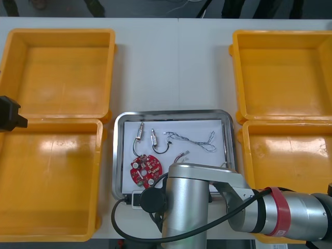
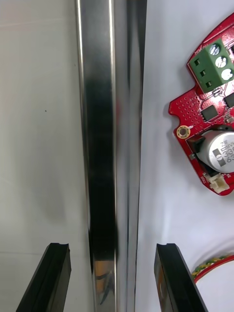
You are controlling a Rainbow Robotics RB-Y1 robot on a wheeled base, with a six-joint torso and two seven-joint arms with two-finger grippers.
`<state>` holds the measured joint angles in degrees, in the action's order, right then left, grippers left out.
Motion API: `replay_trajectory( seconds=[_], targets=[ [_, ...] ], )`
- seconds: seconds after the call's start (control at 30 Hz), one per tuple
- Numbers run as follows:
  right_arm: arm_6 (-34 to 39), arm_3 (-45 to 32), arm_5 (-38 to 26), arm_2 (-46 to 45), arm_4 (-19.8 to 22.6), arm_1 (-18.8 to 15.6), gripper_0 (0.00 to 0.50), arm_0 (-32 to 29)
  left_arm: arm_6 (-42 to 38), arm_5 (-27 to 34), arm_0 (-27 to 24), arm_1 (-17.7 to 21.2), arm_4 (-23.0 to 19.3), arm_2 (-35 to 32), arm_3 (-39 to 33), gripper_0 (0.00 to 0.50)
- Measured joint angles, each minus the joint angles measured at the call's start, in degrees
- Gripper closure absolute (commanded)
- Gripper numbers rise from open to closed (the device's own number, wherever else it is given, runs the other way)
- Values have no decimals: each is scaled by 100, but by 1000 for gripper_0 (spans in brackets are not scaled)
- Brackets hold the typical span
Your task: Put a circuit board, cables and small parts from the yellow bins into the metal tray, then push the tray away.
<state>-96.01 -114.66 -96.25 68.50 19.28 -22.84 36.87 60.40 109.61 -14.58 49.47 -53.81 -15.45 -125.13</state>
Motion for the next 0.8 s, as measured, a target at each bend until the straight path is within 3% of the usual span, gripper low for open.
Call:
replay_trajectory(
  seconds=[0.07,0.1,0.13,0.17,0.2,0.27,0.43,0.8],
  targets=[
    [2,0,0,0,-2,0,0,0,0,0,0,0,0,0,0,0],
    [9,0,0,0,-2,0,46,0,0,0,0,0,0,0,0,0],
    [21,0,0,0,-3,0,143,0,0,0,0,0,0,0,0,0],
    [32,0,0,0,-5,0,192,0,0,0,0,0,0,0,0,0],
    [36,0,0,0,-6,0,284,0,0,0,0,0,0,0,0,0],
    [37,0,0,0,-11,0,367,0,0,0,0,0,0,0,0,0],
    [37,0,5,5,-79,0,426,-1,0,0,0,0,0,0,0,0],
    [38,0,10,24,-113,0,454,0,0,0,0,0,0,0,0,0]
  ],
)
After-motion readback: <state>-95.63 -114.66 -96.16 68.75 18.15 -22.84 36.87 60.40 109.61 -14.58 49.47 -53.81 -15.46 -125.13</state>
